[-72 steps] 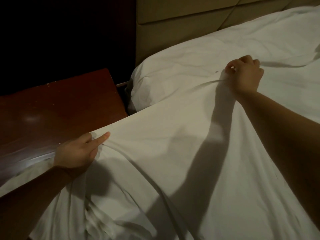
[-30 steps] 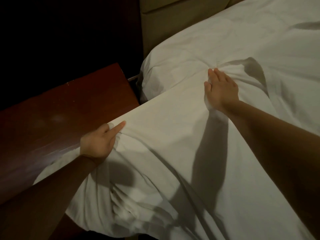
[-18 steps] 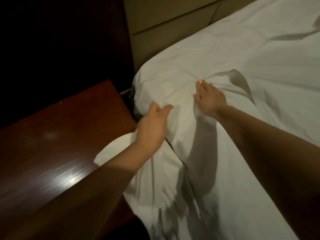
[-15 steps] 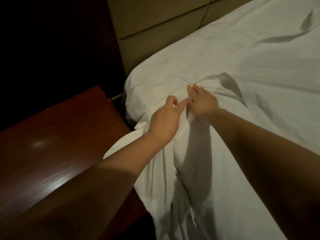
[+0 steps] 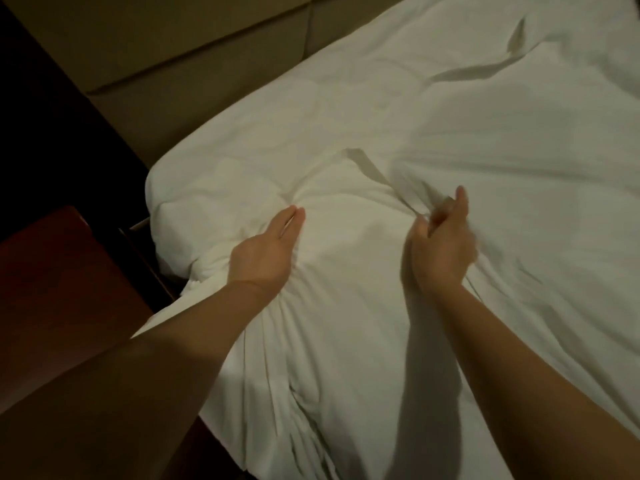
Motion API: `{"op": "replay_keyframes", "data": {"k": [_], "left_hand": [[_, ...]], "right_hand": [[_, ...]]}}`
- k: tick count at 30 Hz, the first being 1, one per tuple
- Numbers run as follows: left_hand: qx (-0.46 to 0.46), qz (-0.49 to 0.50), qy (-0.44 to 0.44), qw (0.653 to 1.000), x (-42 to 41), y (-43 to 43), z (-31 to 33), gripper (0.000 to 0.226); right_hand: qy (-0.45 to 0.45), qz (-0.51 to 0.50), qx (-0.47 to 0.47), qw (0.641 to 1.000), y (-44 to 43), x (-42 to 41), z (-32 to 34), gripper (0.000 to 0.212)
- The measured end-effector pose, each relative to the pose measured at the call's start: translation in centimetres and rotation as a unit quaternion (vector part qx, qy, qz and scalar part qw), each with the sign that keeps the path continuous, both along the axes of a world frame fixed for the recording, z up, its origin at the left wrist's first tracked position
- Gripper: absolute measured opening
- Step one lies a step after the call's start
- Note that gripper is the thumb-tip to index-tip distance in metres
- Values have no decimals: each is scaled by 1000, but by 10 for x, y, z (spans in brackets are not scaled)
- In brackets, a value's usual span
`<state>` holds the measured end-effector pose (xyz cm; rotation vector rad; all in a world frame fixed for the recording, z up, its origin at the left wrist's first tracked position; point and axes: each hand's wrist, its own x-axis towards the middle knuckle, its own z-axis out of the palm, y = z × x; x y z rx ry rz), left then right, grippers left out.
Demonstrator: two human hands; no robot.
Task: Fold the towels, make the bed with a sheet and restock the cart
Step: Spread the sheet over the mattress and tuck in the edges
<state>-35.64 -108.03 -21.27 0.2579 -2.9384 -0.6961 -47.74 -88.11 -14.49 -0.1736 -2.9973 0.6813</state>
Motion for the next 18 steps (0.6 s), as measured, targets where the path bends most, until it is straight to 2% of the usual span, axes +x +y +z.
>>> {"op": "replay_keyframes", "data": {"k": [3,5,7,9,13,18], "left_hand": [[-18,20,26,999,-2,0,4,72],[-16,16,31,999,-1,1,-1,73],[-24,16,35,999,-1,1,-4,74],[-28,20,42,999,-1,1,-6,75],[-30,23,41,998,-3,2,-4,74],[-53,29,52,997,-5,2,-6,83]], "right_hand": [[-41,-50,99,993,7,-19,2,70],[-37,-25,130,991,3,-25,0,65],[-23,29,148,988,-4,-33,-2,50],[-11,73,148,986,-8,-44,-1,35],[9,50,48,998,-17,-69,14,33],[36,96,140,985,-62,-117,31,40]]}}
